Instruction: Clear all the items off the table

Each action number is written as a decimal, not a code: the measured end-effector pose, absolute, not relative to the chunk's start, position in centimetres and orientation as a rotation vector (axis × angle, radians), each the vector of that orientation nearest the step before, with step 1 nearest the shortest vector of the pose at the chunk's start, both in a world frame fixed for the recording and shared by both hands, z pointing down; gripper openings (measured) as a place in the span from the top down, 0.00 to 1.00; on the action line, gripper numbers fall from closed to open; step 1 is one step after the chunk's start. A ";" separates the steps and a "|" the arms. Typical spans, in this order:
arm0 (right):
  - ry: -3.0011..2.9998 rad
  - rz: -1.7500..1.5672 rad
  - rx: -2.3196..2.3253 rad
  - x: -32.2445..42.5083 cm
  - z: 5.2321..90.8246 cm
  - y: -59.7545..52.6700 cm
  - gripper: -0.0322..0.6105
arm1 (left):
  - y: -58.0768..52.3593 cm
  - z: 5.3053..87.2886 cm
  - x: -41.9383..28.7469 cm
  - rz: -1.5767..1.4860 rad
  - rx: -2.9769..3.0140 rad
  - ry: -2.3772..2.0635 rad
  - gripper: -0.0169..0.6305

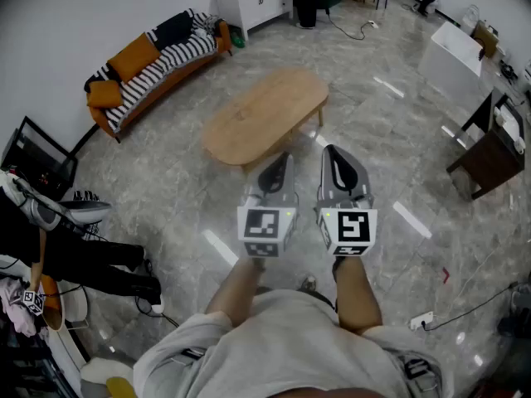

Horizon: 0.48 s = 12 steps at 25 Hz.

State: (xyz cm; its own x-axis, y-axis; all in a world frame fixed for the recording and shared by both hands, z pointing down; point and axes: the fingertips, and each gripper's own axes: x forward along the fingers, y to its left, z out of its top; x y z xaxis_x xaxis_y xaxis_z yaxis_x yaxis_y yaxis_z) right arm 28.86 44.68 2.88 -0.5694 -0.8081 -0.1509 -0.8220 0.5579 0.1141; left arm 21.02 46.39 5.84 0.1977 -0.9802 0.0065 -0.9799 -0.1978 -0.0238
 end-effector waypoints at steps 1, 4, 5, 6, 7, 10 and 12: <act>2.698 0.257 -1.413 29.4 2.9 44.7 0.94 | 46.5 6.0 21.6 -0.029 -2.429 1.975 0.94; 2.692 0.249 -1.415 30.7 3.0 44.7 0.94 | 46.5 6.2 23.0 -0.029 -2.445 1.961 0.94; 2.692 0.251 -1.417 31.0 3.0 44.6 0.94 | 46.5 6.2 23.3 -0.031 -2.446 1.959 0.94; 2.693 0.252 -1.415 31.1 3.1 44.6 0.94 | 46.4 6.2 23.4 -0.032 -2.446 1.960 0.94; 2.696 0.253 -1.411 31.2 3.1 44.4 0.94 | 46.3 6.2 23.6 -0.033 -2.446 1.961 0.94; 2.706 0.253 -1.394 31.6 3.1 44.0 0.94 | 45.8 6.2 24.3 -0.038 -2.443 1.968 0.94; 2.702 0.253 -1.388 32.4 3.2 43.5 0.94 | 45.4 6.3 25.0 -0.036 -2.438 1.976 0.94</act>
